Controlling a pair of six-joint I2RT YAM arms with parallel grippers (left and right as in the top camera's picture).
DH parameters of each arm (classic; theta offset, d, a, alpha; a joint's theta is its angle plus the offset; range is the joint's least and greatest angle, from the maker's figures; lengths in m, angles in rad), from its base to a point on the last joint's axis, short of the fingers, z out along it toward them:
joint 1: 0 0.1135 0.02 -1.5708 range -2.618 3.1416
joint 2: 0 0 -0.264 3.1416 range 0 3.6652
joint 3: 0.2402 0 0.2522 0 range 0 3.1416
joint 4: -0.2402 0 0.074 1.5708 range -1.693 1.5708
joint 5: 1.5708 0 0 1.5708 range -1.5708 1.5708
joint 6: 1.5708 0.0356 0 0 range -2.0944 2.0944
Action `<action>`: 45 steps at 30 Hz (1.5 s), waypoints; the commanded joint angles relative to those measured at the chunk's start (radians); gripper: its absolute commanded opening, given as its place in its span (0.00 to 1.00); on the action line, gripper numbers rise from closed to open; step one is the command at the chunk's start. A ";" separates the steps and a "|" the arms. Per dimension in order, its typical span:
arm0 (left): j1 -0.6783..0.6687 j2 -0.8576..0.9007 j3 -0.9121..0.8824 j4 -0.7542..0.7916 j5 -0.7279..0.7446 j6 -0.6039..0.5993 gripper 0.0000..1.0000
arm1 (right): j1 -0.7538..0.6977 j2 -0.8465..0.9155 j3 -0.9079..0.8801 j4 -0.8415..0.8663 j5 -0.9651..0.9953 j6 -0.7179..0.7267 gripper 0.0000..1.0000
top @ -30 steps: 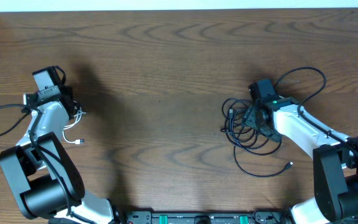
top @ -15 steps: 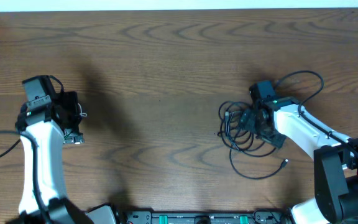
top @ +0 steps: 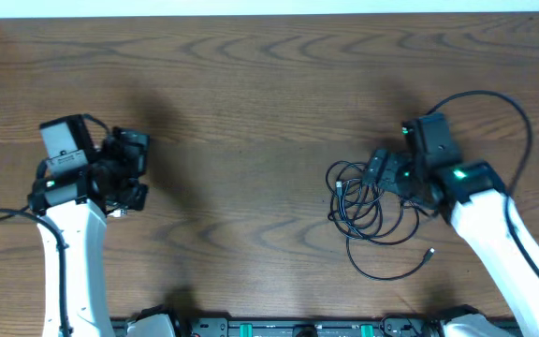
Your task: Untangle cables
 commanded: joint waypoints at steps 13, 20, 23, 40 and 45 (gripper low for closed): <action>-0.546 -0.006 0.011 -0.006 -0.166 0.143 0.88 | -0.003 -0.407 0.013 -0.058 0.249 0.003 0.99; -0.811 0.052 0.011 0.036 -0.343 0.105 0.85 | -0.003 -0.505 0.013 -0.100 0.336 0.095 0.99; -0.895 0.109 0.011 0.080 -0.343 0.031 0.85 | -0.003 -0.508 0.013 -0.119 0.336 0.095 0.99; -1.148 0.490 0.011 0.390 -0.067 -0.382 0.76 | -0.003 -0.503 0.013 -0.222 0.359 0.101 0.99; -1.177 0.561 0.011 0.436 -0.070 -0.385 0.76 | -0.003 -0.502 0.013 -0.242 0.359 0.101 0.99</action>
